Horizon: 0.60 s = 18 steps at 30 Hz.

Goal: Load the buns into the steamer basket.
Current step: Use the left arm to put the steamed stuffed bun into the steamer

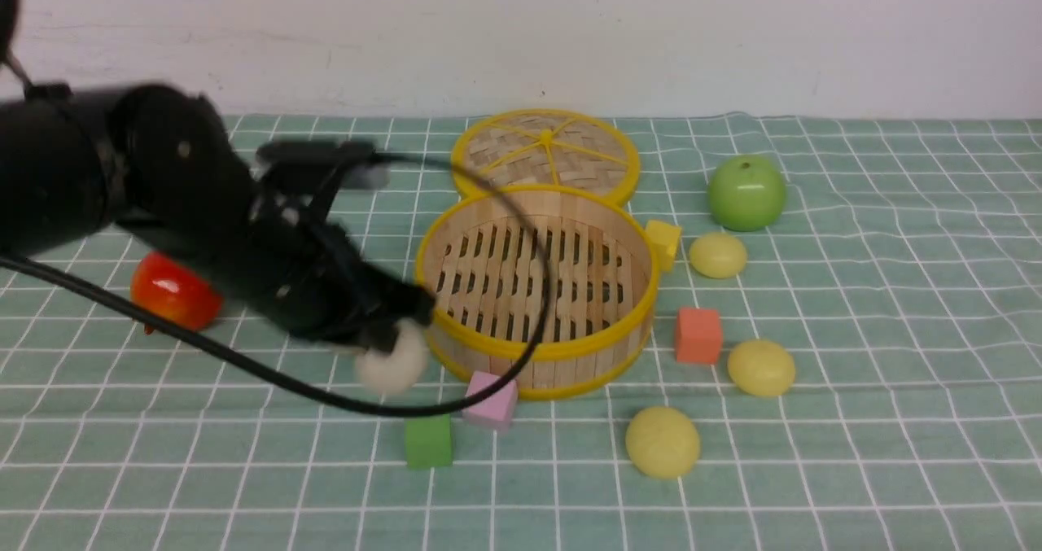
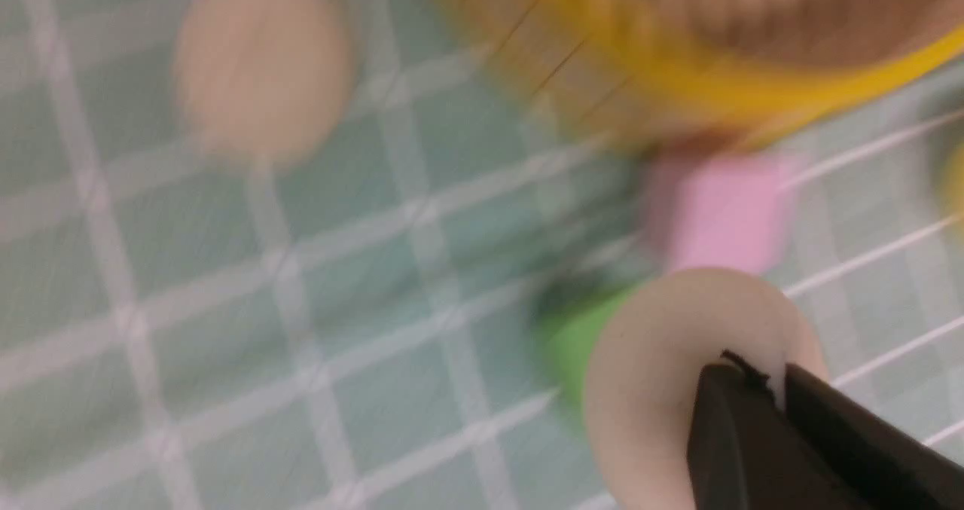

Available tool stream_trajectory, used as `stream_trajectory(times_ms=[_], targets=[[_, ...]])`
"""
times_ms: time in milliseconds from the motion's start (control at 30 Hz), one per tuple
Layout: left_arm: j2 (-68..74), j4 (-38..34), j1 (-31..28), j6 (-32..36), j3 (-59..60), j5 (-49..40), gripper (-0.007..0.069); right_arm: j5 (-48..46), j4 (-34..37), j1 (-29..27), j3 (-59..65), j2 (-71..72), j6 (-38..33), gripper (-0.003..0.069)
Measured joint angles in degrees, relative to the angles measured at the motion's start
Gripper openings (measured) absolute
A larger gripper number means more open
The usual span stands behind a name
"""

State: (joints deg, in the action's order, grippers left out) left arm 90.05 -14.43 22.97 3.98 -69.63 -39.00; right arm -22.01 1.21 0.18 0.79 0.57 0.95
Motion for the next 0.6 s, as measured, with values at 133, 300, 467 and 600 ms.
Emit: stream_trajectory(times_ms=[133, 300, 467, 600], targets=[[2.5, -1.0, 3.4, 1.9, -3.8, 5.8, -0.0009, 0.0, 0.0, 0.0, 0.0, 0.0, 0.0, 0.024], [12.7, -0.4, 4.0, 2.4, -9.8, 10.8, -0.0006, 0.0, 0.0, 0.0, 0.0, 0.0, 0.0, 0.024], [23.1, 1.9, 3.4, 2.4, -14.8, 11.3, 0.0052, 0.0, 0.0, 0.0, 0.0, 0.0, 0.0, 0.024], [25.2, 2.6, 3.0, 2.4, -16.5, 10.8, 0.0176, 0.0, 0.0, 0.0, 0.0, 0.0, 0.0, 0.024]])
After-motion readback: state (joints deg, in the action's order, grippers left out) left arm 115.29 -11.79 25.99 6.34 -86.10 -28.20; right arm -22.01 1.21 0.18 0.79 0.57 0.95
